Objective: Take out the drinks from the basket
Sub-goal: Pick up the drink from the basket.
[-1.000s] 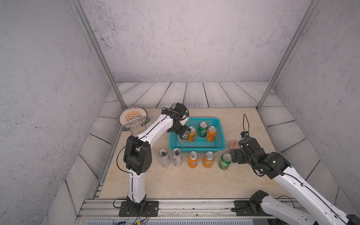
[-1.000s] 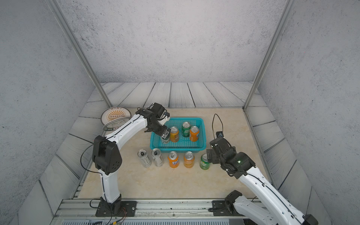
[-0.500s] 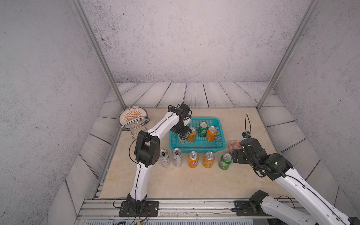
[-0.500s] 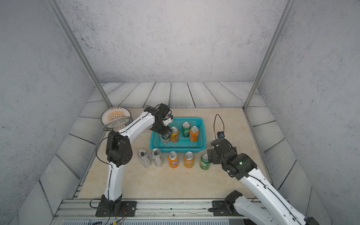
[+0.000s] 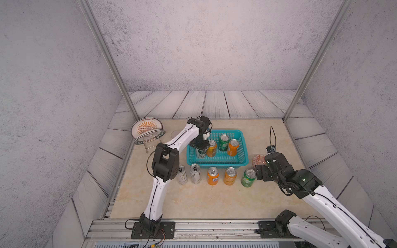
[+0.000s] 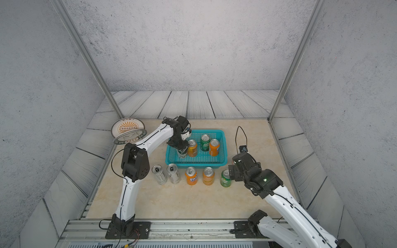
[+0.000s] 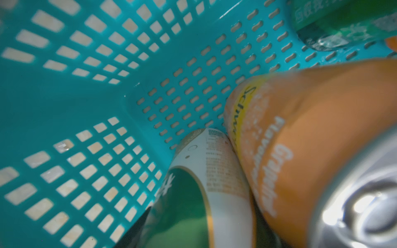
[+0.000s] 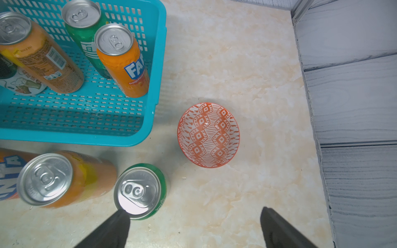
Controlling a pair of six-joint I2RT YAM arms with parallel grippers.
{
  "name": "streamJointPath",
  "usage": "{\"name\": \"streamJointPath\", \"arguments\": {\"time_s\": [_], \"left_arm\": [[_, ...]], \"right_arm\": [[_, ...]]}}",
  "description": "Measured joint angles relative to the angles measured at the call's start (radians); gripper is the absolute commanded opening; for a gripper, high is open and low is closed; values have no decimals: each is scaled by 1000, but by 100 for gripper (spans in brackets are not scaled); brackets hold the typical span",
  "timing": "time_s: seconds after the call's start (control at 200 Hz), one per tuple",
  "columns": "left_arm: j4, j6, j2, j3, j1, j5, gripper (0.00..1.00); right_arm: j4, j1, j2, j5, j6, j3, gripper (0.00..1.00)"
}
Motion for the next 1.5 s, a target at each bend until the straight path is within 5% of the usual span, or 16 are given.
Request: {"name": "streamJointPath", "arguments": {"time_s": [0.395, 1.106, 1.501], "left_arm": [[-14, -1, -70, -34, -32, -17, 63], [-96, -50, -542, -116, -169, -35, 62], [-166, -117, -868, -282, -241, -29, 62]], "right_arm": [[1, 0, -18, 4, 0, -6, 99], [-19, 0, -41, 17, 0, -6, 99], [-21, 0, -41, 18, 0, -6, 99]]}}
